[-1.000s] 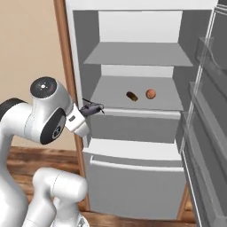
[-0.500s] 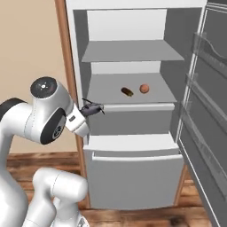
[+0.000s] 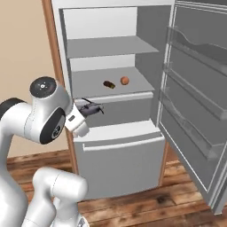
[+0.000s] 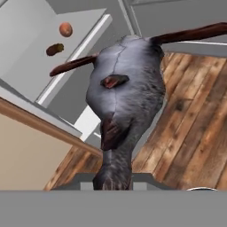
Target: Gather the onion and sweet potato from the fridge and place them on a tray on the dining counter. Then gather the chicken drumstick and fish from the fridge and place them on the other tray.
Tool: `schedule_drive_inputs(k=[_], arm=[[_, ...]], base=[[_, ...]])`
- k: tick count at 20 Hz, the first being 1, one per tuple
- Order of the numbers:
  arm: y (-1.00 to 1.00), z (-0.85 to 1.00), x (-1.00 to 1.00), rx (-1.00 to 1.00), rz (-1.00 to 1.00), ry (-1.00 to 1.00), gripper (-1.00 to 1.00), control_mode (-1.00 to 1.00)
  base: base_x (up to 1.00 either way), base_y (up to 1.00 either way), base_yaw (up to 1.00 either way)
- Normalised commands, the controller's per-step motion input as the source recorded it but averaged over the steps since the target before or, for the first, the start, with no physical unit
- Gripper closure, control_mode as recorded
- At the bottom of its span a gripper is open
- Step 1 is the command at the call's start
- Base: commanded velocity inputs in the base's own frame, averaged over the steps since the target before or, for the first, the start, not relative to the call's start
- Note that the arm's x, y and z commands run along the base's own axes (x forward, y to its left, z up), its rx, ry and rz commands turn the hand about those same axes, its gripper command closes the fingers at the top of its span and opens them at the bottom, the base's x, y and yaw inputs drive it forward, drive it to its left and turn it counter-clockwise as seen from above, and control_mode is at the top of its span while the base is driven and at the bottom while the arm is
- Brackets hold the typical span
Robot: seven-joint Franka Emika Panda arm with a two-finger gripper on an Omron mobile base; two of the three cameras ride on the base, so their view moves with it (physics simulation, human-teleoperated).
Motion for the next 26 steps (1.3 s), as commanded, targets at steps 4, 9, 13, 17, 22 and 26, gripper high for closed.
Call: schedule_drive_inputs(k=[4, 9, 13, 17, 22, 26], arm=[[0.00, 0.00, 0.00, 0.00, 0.00, 0.00, 1.00, 1.00], [0.00, 0.00, 0.00, 0.00, 0.00, 0.00, 1.00, 1.00], [0.00, 0.00, 0.00, 0.00, 0.00, 0.00, 1.00, 1.00], [0.00, 0.00, 0.00, 0.00, 0.00, 0.00, 1.00, 1.00], [0.00, 0.00, 0.00, 0.00, 0.00, 0.00, 1.00, 1.00], [0.00, 0.00, 0.00, 0.00, 0.00, 0.00, 1.00, 1.00]], base=[[-0.49, 0.09, -0.35], [-0.45, 0.15, -0.32], [-0.45, 0.17, -0.32], [-0.50, 0.07, -0.33], [-0.58, 0.00, -0.34], [-0.60, 0.00, -0.34]])
